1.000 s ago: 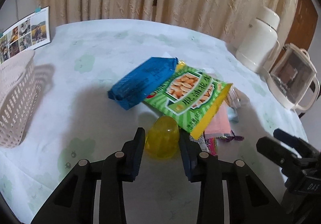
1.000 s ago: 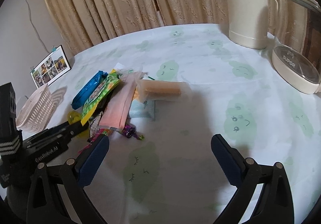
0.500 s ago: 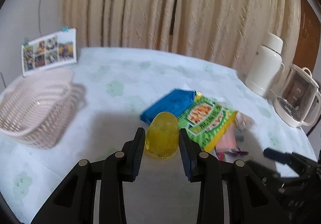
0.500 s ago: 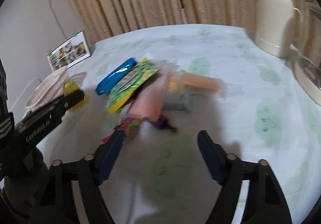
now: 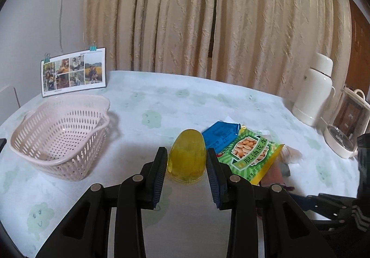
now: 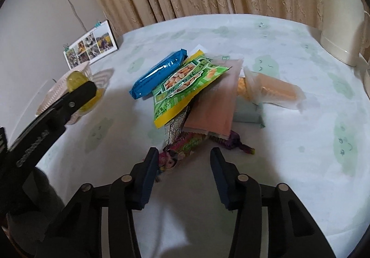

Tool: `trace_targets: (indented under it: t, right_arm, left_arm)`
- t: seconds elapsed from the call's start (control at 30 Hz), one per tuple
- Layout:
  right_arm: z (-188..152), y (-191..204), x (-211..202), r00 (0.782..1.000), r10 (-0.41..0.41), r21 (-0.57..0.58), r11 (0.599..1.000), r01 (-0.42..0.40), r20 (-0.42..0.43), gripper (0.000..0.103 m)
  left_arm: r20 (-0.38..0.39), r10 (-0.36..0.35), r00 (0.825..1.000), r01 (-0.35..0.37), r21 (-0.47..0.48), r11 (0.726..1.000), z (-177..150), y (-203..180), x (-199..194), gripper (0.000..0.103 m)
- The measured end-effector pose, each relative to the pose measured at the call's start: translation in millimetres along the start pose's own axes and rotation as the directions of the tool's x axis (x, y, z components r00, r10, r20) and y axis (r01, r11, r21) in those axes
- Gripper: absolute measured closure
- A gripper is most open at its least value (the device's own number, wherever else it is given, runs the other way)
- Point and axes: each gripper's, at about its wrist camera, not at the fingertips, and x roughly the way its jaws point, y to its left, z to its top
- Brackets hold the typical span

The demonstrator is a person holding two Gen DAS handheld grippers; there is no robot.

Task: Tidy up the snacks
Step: 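Lift the jelly cup with the left gripper while the right gripper grasps the pink candy stick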

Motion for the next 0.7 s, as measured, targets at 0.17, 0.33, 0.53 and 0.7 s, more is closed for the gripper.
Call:
trace_targets:
  t: [0.17, 0.33, 0.53, 0.7]
  right_arm:
    - [5.8, 11.1, 8.5, 0.999, -0.032, -0.029, 0.999, 0.032, -0.009, 0.061]
    - [0.7, 17.9, 8.9, 0.996, -0.086, -0.086, 0.993, 0.086, 0.001, 0.068]
    - [-6.0, -0.2, -3.8, 0.998, -0.068, -0.033, 0.997, 0.068, 0.009, 0.070]
    - [-11.7, -11.1, -14.9, 0.999, -0.038, 0.008, 0.999, 0.038, 0.023, 0.070]
  left_arm:
    - [-0.003, -0.004, 1.000, 0.003, -0.021, 1.000, -0.3, 6.0, 0.2, 0.068]
    - [0.005, -0.008, 1.000, 0.009, -0.038, 0.999, 0.2, 10.7, -1.8, 0.068]
    - [0.006, -0.015, 1.000, 0.016, -0.057, 0.998, 0.7, 14.7, -3.7, 0.068]
    - [0.011, -0.020, 1.000, 0.021, -0.063, 0.998, 1.4, 15.2, -5.0, 0.068]
